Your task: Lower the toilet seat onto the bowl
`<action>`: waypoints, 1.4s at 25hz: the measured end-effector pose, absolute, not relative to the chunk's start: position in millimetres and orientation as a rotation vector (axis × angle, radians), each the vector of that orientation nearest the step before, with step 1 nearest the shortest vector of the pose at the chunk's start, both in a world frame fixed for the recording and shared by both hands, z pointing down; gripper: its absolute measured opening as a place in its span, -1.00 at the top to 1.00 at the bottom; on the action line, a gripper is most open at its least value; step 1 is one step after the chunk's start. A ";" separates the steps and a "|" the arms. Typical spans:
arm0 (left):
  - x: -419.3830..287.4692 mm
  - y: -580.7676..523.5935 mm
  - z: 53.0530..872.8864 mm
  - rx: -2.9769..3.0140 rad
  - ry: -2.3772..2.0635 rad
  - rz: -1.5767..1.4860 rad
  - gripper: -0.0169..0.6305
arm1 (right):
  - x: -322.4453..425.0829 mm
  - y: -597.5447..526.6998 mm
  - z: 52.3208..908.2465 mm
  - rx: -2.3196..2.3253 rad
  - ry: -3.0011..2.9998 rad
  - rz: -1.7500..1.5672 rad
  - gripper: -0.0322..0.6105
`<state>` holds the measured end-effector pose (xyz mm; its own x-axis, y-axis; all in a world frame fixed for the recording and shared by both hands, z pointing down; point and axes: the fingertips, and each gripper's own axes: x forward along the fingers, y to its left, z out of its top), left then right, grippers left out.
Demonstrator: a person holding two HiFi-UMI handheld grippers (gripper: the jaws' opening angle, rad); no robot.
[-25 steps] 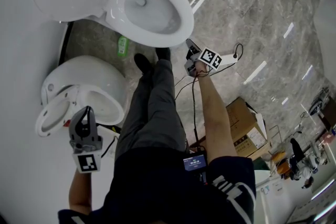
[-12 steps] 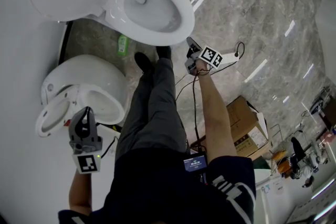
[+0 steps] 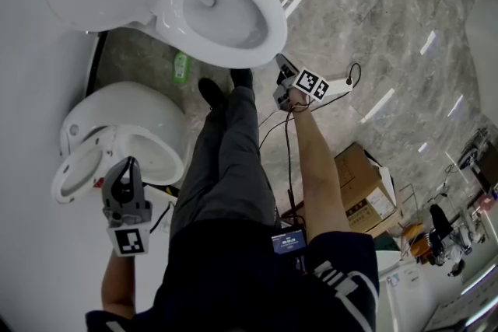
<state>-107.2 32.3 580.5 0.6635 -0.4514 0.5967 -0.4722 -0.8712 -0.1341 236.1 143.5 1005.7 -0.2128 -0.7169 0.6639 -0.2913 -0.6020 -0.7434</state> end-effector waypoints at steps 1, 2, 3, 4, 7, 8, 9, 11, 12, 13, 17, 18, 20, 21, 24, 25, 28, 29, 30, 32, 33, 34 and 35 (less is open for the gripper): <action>-107.3 32.1 579.8 2.837 -0.791 0.999 0.87 | 236.2 142.1 1003.9 -1.737 1.199 -1.878 0.84; -108.0 32.2 579.2 2.836 -0.793 1.000 0.87 | 236.4 140.9 1001.8 -1.744 1.211 -1.878 0.84; -109.0 32.4 578.6 2.834 -0.795 1.006 0.87 | 236.9 139.8 998.8 -1.752 1.224 -1.875 0.84; -109.9 32.3 577.5 2.833 -0.797 1.008 0.87 | 237.6 138.7 994.7 -1.760 1.238 -1.868 0.84; -110.3 29.5 572.5 2.837 -0.813 0.989 0.87 | 238.0 133.9 980.7 -1.794 1.306 -1.844 0.84; -110.4 28.3 571.1 2.838 -0.817 0.982 0.87 | 237.5 133.0 976.7 -1.811 1.333 -1.840 0.84; -110.6 27.4 570.0 2.841 -0.818 0.979 0.87 | 237.2 132.5 972.9 -1.827 1.356 -1.837 0.84; -110.7 25.9 568.1 2.845 -0.819 0.973 0.87 | 237.2 130.8 964.0 -1.854 1.403 -1.825 0.84; -110.6 25.5 566.9 2.844 -0.822 0.969 0.87 | 237.1 129.7 958.8 -1.867 1.432 -1.816 0.84; -110.4 25.4 565.9 2.843 -0.825 0.967 0.87 | 236.6 128.6 953.3 -1.880 1.465 -1.808 0.84; -108.4 22.4 561.6 2.853 -0.830 0.944 0.87 | 234.4 125.0 930.6 -1.934 1.592 -1.767 0.84; -107.2 20.6 560.1 2.860 -0.831 0.933 0.87 | 233.8 122.4 923.3 -1.941 1.623 -1.747 0.84; -105.6 17.4 557.4 2.865 -0.839 0.916 0.87 | 231.2 113.7 905.0 -1.949 1.703 -1.694 0.84; -105.6 16.3 556.2 2.863 -0.844 0.911 0.87 | 229.1 109.0 894.4 -1.951 1.745 -1.667 0.84; -104.6 12.3 549.1 2.862 -0.861 0.888 0.87 | 222.5 95.1 857.2 -1.951 1.841 -1.581 0.84; -103.9 10.4 545.6 2.868 -0.868 0.874 0.87 | 220.2 90.2 843.8 -1.952 1.874 -1.549 0.84; -101.5 4.0 534.7 2.883 -0.900 0.825 0.87 | 213.3 73.1 801.2 -1.958 1.980 -1.436 0.84; -100.7 1.7 530.6 2.882 -0.915 0.801 0.87 | 211.4 67.0 785.7 -1.958 2.008 -1.396 0.84; -100.2 -0.5 526.4 2.881 -0.929 0.780 0.87 | 209.2 60.3 769.3 -1.956 2.037 -1.353 0.84; -100.7 -4.3 518.2 2.882 -0.951 0.753 0.87 | 203.3 45.9 735.1 -1.948 2.108 -1.262 0.84; -100.9 -6.2 514.0 2.883 -0.962 0.741 0.87 | 200.5 38.7 718.2 -1.943 2.143 -1.216 0.84; -101.1 -8.4 509.6 2.885 -0.974 0.727 0.87 | 197.8 31.8 701.8 -1.938 2.175 -1.172 0.84; -101.2 -10.6 504.9 2.887 -0.986 0.711 0.87 | 195.3 25.4 686.0 -1.933 2.204 -1.128 0.84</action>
<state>-101.2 -10.6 504.9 0.6990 -0.5780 0.4211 -0.5821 -0.8019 -0.1344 195.3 25.4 686.0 -0.2423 -0.8638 0.4418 -0.8635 -0.0156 -0.5042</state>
